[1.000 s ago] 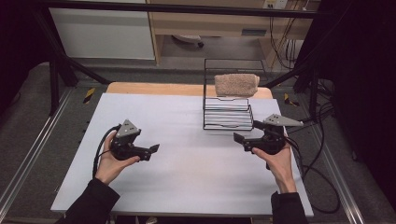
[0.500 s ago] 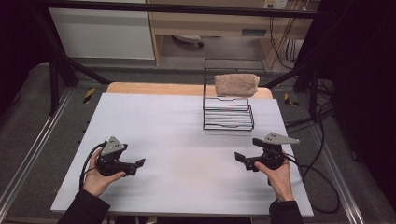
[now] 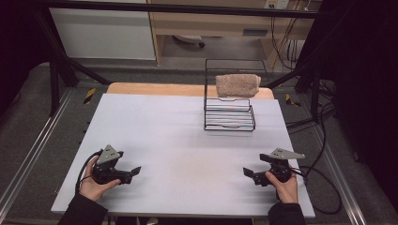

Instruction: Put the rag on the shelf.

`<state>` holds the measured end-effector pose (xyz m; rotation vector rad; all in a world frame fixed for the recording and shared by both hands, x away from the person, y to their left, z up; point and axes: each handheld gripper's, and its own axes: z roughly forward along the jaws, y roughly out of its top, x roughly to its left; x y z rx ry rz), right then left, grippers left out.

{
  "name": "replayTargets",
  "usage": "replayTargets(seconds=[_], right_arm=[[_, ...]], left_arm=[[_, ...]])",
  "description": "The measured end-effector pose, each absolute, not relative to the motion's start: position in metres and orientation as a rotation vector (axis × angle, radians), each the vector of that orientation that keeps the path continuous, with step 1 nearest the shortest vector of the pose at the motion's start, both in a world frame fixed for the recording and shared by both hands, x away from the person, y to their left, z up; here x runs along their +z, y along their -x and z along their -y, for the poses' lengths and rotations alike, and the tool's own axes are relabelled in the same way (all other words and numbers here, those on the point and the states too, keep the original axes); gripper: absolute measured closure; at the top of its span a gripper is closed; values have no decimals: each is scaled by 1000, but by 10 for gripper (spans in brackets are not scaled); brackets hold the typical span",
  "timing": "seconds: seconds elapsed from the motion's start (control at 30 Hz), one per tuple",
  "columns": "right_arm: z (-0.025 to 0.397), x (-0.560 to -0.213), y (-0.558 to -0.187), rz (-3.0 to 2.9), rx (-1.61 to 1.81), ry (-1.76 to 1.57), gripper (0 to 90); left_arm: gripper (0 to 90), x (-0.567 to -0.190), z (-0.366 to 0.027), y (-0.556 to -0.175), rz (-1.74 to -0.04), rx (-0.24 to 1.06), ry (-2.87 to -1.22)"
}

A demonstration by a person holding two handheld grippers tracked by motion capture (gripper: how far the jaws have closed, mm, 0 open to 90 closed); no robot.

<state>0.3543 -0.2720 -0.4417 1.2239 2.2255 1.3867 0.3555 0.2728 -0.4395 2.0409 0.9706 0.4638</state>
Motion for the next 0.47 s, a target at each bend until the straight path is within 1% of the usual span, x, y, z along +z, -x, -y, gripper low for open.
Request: replayTargets(seconds=[0.47], right_arm=[[279, -448, -347, -2237, 1360, -1239, 5]], left_arm=[[47, -445, -275, -352, -975, 446, -2051]])
